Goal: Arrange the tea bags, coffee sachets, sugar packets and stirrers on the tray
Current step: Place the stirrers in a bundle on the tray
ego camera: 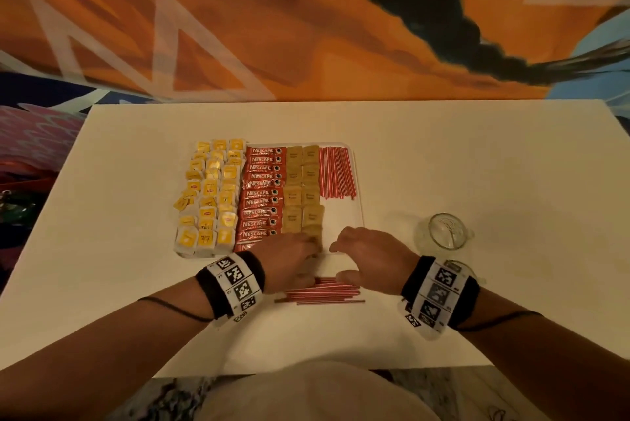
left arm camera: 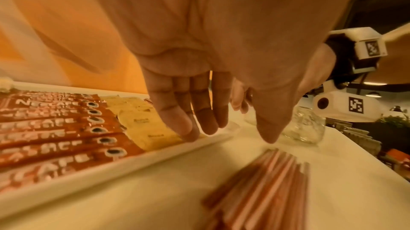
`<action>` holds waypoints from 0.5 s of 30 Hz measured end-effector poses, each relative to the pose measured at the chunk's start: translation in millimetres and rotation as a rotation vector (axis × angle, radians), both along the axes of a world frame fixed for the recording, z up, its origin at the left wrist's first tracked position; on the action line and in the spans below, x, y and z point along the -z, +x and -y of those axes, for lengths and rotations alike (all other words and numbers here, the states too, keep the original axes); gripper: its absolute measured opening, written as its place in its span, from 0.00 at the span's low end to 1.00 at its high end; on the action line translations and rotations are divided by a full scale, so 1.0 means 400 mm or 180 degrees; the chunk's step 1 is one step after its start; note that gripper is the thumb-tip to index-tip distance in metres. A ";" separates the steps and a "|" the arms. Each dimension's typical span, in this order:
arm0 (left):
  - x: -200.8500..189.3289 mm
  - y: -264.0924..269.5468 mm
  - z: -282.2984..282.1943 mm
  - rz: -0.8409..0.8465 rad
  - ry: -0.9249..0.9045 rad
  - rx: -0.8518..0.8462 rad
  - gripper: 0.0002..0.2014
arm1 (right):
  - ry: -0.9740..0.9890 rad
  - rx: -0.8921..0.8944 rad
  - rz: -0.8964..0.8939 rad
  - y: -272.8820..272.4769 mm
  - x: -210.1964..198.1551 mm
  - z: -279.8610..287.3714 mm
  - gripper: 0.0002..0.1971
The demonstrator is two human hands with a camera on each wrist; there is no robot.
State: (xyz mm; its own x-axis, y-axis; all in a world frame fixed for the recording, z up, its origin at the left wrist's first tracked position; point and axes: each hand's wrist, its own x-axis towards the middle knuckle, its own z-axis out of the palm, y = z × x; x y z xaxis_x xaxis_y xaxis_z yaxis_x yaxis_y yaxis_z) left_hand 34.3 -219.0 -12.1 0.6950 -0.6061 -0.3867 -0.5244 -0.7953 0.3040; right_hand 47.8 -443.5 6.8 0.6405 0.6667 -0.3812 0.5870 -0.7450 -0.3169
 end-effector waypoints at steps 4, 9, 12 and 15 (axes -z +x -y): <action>0.024 -0.048 0.023 -0.0161 0.0167 -0.0076 0.24 | -0.0247 -0.0183 0.0010 -0.057 0.039 -0.012 0.25; 0.043 -0.080 0.035 -0.0150 0.0205 -0.0291 0.25 | -0.0478 -0.0202 0.0112 -0.101 0.084 -0.029 0.24; 0.039 -0.088 0.049 -0.0194 0.0142 -0.0434 0.18 | -0.0400 0.0014 0.0148 -0.104 0.097 -0.039 0.22; 0.040 -0.095 0.064 -0.0238 0.0052 -0.0549 0.12 | -0.0275 0.0173 0.0161 -0.099 0.106 -0.040 0.17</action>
